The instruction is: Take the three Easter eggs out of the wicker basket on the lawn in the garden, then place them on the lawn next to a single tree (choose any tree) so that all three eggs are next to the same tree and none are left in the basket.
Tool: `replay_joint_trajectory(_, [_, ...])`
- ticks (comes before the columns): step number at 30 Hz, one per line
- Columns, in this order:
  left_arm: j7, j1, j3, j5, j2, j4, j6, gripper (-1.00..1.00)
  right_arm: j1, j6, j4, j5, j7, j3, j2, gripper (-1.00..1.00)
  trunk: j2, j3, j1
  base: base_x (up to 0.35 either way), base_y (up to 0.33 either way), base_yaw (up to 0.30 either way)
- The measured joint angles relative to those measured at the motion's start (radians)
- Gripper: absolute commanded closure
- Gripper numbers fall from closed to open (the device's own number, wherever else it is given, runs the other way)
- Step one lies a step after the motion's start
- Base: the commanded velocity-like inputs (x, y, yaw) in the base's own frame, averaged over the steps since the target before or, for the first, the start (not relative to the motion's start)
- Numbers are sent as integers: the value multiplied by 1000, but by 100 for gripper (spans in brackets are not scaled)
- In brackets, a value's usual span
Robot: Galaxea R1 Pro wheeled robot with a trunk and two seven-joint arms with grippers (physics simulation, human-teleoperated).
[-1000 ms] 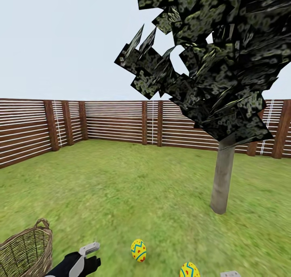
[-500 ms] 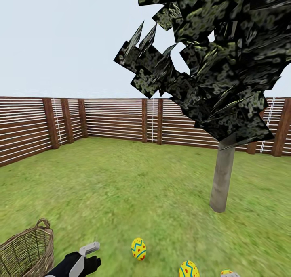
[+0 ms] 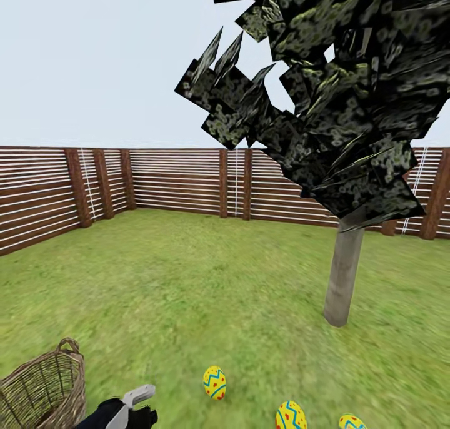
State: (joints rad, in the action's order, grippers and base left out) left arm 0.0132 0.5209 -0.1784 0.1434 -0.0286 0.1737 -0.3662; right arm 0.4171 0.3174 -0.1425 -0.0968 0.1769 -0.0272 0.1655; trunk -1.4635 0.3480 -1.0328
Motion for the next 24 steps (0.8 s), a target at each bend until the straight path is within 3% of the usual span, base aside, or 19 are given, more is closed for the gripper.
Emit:
replay_joint_trajectory(7, [-30, 0, 0, -1, -3, -104, 35, -100, 0, -3, 43, -4, -2, -1, -5, -100, 49, -11, 27, 0, 0, 0])
replay_joint_trajectory(11, [-30, -1, -1, -1, -7, -178, 99, -100, 0, -85, 89, -5, 0, 0, -2, -100, 77, -17, 42, 0, 0, 0])
replay_joint_trajectory(24, [-31, -2, -1, -2, -22, -206, 124, -100, 0, -114, 103, -5, 0, -1, 0, -100, 168, -36, 92, 0, 0, 0])
